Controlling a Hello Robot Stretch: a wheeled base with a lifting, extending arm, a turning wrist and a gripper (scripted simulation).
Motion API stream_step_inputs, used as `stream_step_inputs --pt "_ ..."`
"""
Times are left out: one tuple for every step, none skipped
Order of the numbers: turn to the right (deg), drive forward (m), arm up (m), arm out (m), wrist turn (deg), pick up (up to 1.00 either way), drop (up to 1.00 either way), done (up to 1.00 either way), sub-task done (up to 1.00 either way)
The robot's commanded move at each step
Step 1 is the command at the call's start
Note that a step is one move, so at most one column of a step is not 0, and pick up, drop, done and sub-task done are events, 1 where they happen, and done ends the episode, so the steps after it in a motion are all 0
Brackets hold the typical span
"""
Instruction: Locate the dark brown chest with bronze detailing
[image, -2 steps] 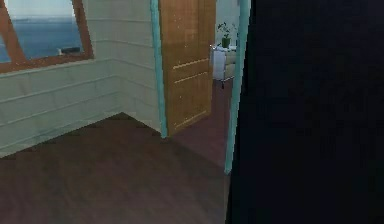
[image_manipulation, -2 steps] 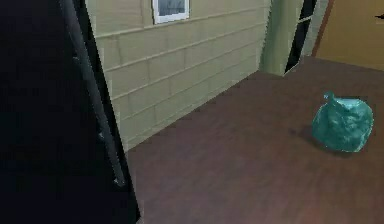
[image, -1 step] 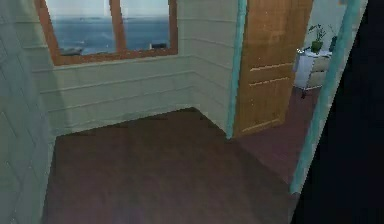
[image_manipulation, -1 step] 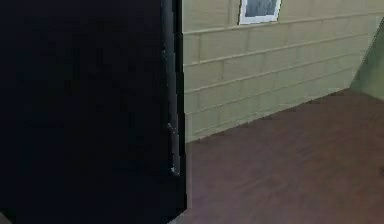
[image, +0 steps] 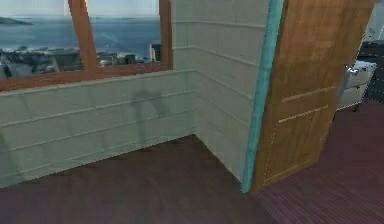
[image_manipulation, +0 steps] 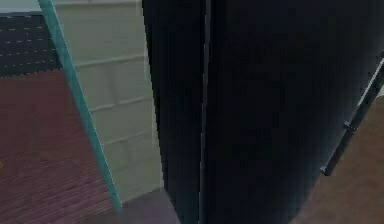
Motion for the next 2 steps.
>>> stream_step_inputs --pt "33.0 0.0 0.0 0.0 0.0 0.0 0.0 0.0 0.0" --pt "3.0 0.0 0.0 0.0 0.0 0.0 0.0 0.0 0.0"
